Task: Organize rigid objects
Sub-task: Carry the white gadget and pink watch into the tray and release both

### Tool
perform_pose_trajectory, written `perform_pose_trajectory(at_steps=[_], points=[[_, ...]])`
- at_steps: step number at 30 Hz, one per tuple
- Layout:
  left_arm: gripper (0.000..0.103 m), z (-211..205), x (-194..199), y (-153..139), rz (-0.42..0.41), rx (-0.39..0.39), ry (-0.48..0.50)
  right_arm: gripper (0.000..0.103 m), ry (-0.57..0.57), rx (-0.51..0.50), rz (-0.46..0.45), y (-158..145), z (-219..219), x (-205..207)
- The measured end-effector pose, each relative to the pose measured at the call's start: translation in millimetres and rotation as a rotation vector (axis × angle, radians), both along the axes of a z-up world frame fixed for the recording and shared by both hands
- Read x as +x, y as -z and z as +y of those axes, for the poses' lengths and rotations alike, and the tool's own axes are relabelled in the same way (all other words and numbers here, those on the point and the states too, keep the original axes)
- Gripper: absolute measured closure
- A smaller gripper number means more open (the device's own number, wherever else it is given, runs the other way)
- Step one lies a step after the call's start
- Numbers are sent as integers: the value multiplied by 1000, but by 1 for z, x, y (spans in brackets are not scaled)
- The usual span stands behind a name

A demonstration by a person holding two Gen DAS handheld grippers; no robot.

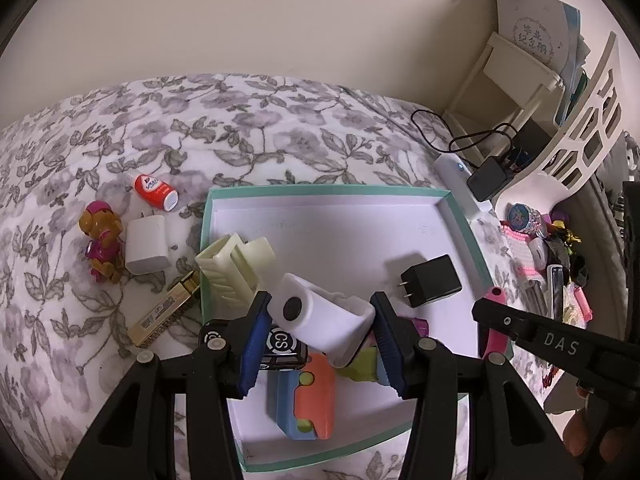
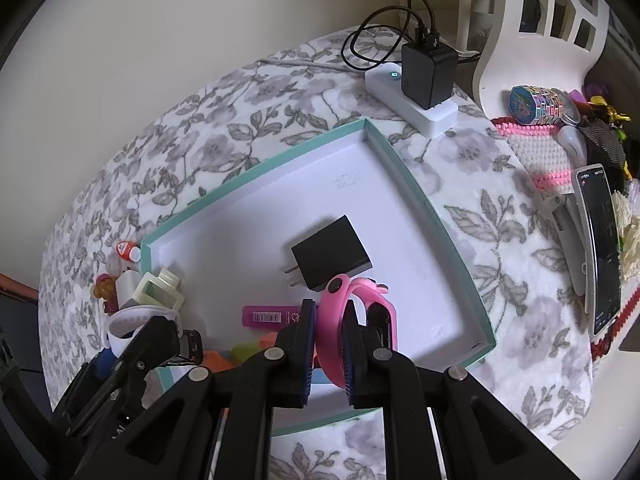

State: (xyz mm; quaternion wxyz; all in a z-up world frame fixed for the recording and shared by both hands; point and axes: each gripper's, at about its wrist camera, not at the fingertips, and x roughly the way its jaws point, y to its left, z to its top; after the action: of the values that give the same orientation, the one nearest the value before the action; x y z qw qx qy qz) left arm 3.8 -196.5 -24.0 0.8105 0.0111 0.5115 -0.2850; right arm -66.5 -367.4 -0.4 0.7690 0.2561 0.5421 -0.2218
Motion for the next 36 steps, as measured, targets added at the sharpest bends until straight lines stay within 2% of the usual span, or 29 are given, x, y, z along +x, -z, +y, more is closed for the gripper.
perform_pose_trajectory(at_steps=[20, 27, 29, 31, 34, 36], points=[[51, -4, -2, 6, 30, 11, 10, 87, -22, -4, 59, 12, 4, 5], [44, -2, -1, 1, 28, -12, 8, 86, -10, -14, 83, 14, 2, 4], [44, -1, -2, 0, 25, -17, 8, 80, -6, -17, 81, 14, 2, 5], [44, 0, -1, -2, 26, -25, 3, 61, -2, -27, 80, 13, 1, 4], [44, 4, 1, -4, 28, -36, -9, 39, 5, -45, 77, 10, 1, 4], [41, 8, 2, -6, 27, -44, -24, 33, 6, -57, 75, 9, 0, 4]])
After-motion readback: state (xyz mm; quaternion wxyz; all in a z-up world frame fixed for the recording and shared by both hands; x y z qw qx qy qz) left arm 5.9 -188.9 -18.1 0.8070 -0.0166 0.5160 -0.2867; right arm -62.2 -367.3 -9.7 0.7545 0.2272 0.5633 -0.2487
